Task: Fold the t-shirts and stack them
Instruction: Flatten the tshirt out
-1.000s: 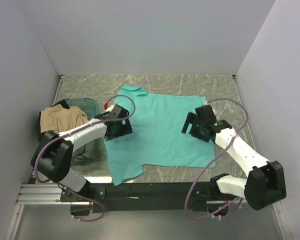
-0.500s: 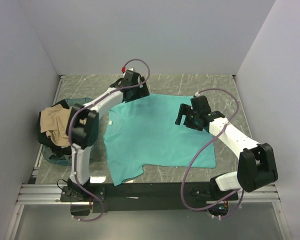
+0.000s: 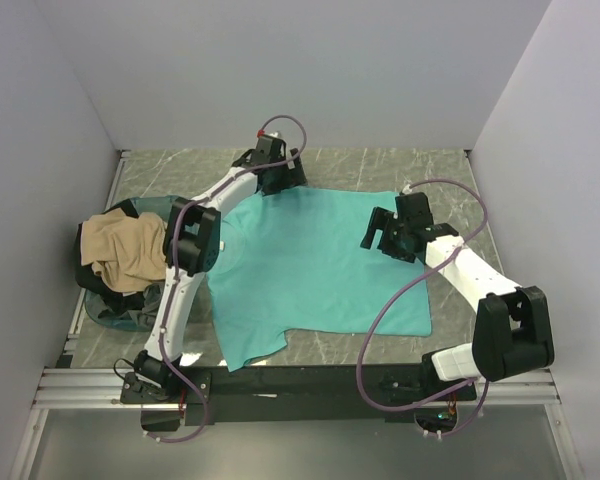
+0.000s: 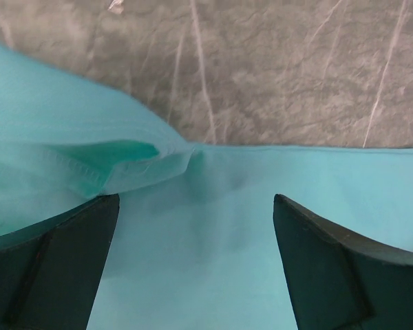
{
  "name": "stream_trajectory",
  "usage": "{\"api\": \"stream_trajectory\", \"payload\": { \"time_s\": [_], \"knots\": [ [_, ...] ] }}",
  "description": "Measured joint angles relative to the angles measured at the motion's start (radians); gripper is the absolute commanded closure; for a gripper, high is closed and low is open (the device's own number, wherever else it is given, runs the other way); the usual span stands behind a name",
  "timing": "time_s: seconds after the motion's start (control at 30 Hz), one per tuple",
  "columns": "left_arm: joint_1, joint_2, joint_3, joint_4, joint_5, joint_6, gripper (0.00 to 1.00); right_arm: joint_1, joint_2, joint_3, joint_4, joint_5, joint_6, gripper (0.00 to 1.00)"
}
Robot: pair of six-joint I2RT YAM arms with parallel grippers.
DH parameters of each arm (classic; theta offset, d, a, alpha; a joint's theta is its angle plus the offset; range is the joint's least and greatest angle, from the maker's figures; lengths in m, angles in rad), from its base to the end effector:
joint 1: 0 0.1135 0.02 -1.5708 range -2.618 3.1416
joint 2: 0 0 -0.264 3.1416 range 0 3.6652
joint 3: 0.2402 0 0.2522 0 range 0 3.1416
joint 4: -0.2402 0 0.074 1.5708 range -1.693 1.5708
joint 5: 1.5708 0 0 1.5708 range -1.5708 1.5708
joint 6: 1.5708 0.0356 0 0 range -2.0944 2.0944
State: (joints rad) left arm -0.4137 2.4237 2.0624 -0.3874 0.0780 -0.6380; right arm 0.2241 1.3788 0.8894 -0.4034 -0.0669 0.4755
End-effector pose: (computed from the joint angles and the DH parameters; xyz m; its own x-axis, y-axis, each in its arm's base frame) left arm 0.5019 -0.2234 0.1822 -0.7705 -0.3102 -0.5569 -0.0073 0.8778 -0.4789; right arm 0.2751 0.0651 0.2252 -0.7953 0.2872 -0.5338 0.1142 0.9358 0.3334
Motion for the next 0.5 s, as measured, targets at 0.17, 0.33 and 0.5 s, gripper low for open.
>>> {"api": "stream_trajectory", "payload": {
  "time_s": [0.17,0.33,0.5],
  "knots": [
    [0.0,0.062,0.079,0.007,0.004,0.019,0.01,-0.009,0.0,-0.002,0.0,-0.007,-0.003,0.04],
    [0.002,0.093,0.103,0.079,-0.05,0.037,0.01,-0.013,-0.002,-0.002,0.0,-0.006,-0.003,0.04],
    [0.018,0.198,0.254,0.205,-0.058,0.04,0.01,-0.015,-0.018,-0.013,0.0,-0.008,-0.003,0.04]
  ]
}}
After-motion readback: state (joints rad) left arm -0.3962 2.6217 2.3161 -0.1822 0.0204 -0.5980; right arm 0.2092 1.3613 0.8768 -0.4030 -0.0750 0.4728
